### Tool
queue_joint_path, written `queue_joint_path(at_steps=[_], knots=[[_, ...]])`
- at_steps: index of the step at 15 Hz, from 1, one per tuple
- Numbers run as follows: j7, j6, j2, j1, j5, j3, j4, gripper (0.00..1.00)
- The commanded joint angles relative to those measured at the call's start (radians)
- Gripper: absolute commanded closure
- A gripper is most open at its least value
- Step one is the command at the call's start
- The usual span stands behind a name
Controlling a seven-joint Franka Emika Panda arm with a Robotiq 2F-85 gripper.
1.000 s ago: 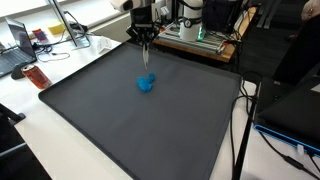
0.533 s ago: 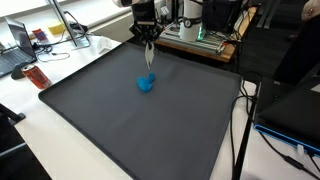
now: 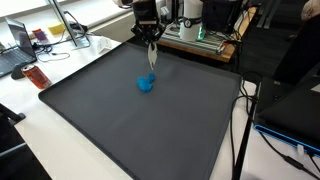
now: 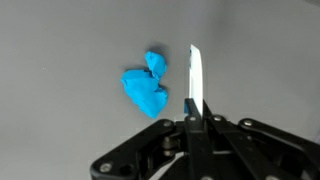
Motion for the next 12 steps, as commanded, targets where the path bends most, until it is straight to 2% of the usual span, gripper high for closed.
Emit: queue_joint_path(at_steps=[1, 12], knots=[[-0.025, -0.039, 0.055, -0.005, 0.111, 0.0, 0.061, 0.99], [-0.092, -0.122, 0.194, -0.066, 0.345, 0.004, 0.189, 0.99]])
